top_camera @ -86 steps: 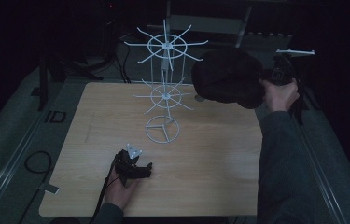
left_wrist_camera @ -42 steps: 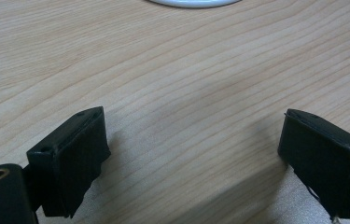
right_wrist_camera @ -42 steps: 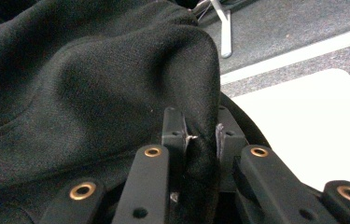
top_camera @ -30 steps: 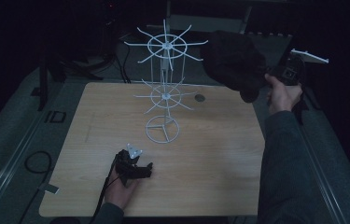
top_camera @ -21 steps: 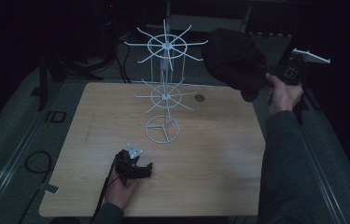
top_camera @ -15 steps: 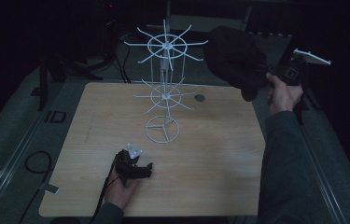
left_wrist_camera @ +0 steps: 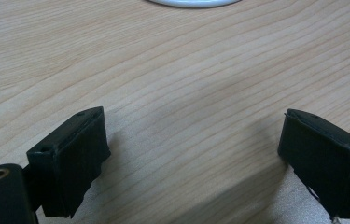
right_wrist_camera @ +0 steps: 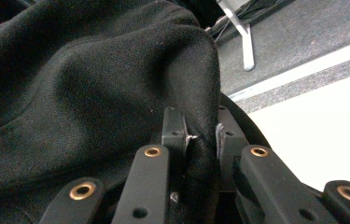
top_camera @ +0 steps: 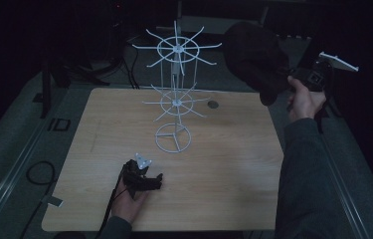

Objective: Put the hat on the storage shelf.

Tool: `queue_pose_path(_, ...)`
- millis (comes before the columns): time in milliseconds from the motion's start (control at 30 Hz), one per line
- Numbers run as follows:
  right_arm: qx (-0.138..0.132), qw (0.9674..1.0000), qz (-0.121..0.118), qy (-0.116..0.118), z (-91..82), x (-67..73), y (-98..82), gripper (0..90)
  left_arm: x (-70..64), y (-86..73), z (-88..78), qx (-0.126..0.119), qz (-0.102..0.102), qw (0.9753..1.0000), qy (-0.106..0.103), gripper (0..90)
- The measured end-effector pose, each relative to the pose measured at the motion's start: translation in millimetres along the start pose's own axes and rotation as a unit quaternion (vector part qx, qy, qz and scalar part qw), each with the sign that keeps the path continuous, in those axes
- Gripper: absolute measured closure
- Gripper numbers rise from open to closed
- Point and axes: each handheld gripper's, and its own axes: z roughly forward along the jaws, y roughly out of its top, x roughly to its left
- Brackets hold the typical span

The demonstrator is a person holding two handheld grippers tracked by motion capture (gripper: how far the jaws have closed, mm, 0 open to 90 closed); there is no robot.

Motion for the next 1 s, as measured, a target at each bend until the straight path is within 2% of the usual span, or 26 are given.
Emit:
queue_pose_path(100, -0.007, 1.0000, 0.001, 0.000, -1.2, 1.2, 0.5, 78.9, -0.1, 0.0, 0.0, 0.000, -0.001, 1.0000, 0.000, 8.7)
queue_pose_path(433, -0.010, 0.9997, 0.010, 0.022, -0.3, 8.0, 1.5, 78.9, -0.1, 0.0, 0.0, 0.000, 0.000, 1.0000, 0.000, 8.7)
queue_pose_path(600, -0.010, 0.9994, 0.006, 0.032, 2.8, 14.4, 0.5, 78.8, 0.0, 0.0, 0.0, 0.000, 0.000, 1.0000, 0.000, 8.7)
queue_pose_path(1000, 0.005, 0.9992, 0.001, 0.040, 13.5, 24.1, -3.5, 78.8, -0.1, 0.0, 0.1, 0.000, 0.000, 1.0000, 0.000, 8.7)
